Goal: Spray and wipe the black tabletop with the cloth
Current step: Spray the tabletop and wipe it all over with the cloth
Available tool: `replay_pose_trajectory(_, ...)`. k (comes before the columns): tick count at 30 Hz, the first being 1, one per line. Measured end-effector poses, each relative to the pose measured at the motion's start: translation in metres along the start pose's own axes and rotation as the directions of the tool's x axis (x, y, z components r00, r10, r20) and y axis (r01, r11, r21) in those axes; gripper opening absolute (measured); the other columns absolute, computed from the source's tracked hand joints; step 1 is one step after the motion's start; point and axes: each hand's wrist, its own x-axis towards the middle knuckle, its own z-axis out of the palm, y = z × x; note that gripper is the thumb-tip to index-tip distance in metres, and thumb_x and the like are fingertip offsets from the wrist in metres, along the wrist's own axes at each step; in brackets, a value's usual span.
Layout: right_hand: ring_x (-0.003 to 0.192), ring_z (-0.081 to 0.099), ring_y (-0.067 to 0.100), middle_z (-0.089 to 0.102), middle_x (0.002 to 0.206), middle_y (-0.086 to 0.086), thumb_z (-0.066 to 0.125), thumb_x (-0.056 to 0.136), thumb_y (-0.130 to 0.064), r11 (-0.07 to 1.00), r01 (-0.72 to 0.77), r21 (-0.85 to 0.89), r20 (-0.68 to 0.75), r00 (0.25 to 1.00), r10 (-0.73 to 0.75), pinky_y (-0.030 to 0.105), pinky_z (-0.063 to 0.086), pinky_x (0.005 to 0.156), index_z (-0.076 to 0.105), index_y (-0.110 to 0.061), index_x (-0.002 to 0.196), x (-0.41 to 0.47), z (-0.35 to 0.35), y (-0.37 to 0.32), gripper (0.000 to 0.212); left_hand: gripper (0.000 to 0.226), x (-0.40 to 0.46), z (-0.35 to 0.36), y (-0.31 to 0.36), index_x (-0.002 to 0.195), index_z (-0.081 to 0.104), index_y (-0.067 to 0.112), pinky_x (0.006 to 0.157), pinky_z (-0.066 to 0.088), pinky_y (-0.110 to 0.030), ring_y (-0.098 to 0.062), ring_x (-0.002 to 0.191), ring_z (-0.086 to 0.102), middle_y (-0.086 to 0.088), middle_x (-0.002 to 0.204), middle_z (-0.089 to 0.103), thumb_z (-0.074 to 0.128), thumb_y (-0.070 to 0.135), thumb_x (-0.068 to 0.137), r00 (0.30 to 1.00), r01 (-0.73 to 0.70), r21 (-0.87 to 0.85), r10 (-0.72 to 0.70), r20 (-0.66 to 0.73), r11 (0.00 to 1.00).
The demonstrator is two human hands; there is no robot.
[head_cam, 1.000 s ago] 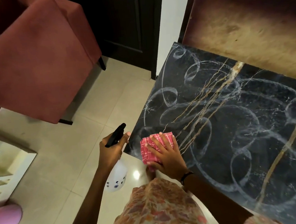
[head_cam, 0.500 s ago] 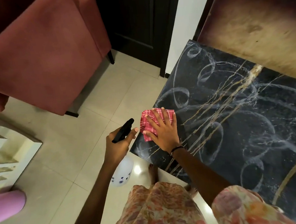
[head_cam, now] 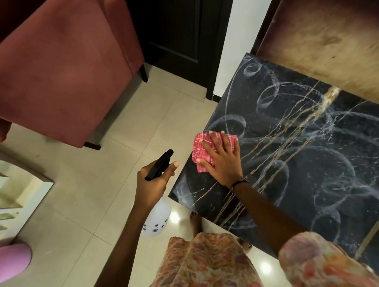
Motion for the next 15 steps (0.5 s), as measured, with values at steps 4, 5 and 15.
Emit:
replay_pose_trajectory(4, 0.143, 0.022, 0.038, 0.027, 0.156, 0.006, 0.018, 0.087, -0.072, 1.000, 0.027, 0.003, -0.034, 0.999, -0.026, 0.066, 0.007, 0.111, 0.029, -0.035, 0.147, 0.001, 0.000, -0.027, 0.071, 0.032, 0.003, 0.003, 0.002, 0.111, 0.059, 0.042, 0.037, 0.035, -0.016, -0.006, 0.033, 0.036, -0.006, 0.072, 0.065, 0.068, 0.027, 0.084, 1.000, 0.003, -0.016, -0.003, 0.018, 1.000)
replay_pose_trajectory(5, 0.143, 0.021, 0.037, 0.027, 0.156, 0.005, 0.020, 0.088, -0.071, 0.998, 0.059, 0.004, -0.044, 0.997, -0.059, 0.066, 0.005, 0.111, 0.029, -0.035, 0.147, -0.010, 0.003, -0.030, 0.069, 0.033, 0.004, 0.005, 0.004, 0.113, 0.059, 0.042, 0.036, 0.035, -0.016, -0.007, 0.032, 0.035, -0.007, 0.072, 0.065, 0.067, 0.027, 0.084, 1.000, 0.004, -0.017, -0.004, 0.026, 1.000)
replay_pose_trajectory(15, 0.148, 0.004, 0.031, 0.015, 0.160, 0.004, 0.025, 0.089, -0.075, 0.996, 0.085, -0.033, -0.022, 0.996, -0.086, 0.063, 0.008, 0.114, 0.021, -0.039, 0.149, -0.087, 0.015, 0.044, 0.070, 0.019, 0.018, 0.021, 0.009, 0.088, 0.069, 0.015, 0.038, 0.038, -0.015, -0.006, 0.031, 0.042, -0.012, 0.075, 0.068, 0.069, 0.032, 0.080, 0.999, 0.010, 0.012, -0.011, 0.040, 1.000)
